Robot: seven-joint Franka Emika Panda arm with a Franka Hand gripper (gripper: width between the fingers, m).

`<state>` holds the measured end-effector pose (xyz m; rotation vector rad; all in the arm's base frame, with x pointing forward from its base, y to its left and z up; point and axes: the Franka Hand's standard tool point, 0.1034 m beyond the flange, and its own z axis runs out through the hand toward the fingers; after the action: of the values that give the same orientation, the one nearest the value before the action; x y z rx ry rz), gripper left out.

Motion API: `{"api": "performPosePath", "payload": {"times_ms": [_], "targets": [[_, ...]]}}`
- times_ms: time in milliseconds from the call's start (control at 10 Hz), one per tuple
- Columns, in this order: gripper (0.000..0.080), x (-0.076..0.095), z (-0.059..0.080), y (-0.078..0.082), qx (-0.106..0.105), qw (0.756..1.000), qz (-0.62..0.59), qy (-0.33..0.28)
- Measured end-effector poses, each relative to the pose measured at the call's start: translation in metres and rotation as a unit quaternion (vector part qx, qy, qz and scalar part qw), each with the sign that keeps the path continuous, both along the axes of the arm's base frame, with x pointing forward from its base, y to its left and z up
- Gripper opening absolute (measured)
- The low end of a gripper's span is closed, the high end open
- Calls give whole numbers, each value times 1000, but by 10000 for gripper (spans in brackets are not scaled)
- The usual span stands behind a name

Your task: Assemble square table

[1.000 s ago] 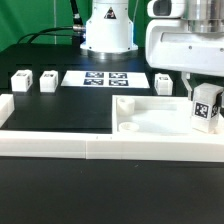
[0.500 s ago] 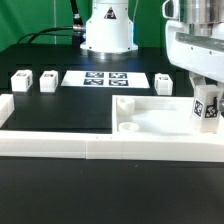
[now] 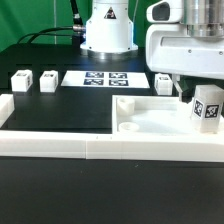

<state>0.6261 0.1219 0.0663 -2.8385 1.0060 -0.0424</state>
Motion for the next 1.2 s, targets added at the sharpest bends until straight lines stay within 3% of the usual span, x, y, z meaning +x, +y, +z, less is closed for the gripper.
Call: {"api": "performPosePath", "payload": {"times_ms": [300, 500, 700, 800, 1000, 1100, 1200], "targets": [[649, -1, 0, -2, -13, 990, 139, -11], [649, 5, 7, -8, -38, 948, 315, -23], [649, 6, 7, -10, -44, 927, 371, -28], [649, 6, 6, -10, -43, 931, 361, -27], [387, 6, 6, -10, -43, 934, 353, -26], [387, 6, 6, -10, -42, 940, 338, -25], [291, 6, 6, -9, -38, 956, 291, -20]]}}
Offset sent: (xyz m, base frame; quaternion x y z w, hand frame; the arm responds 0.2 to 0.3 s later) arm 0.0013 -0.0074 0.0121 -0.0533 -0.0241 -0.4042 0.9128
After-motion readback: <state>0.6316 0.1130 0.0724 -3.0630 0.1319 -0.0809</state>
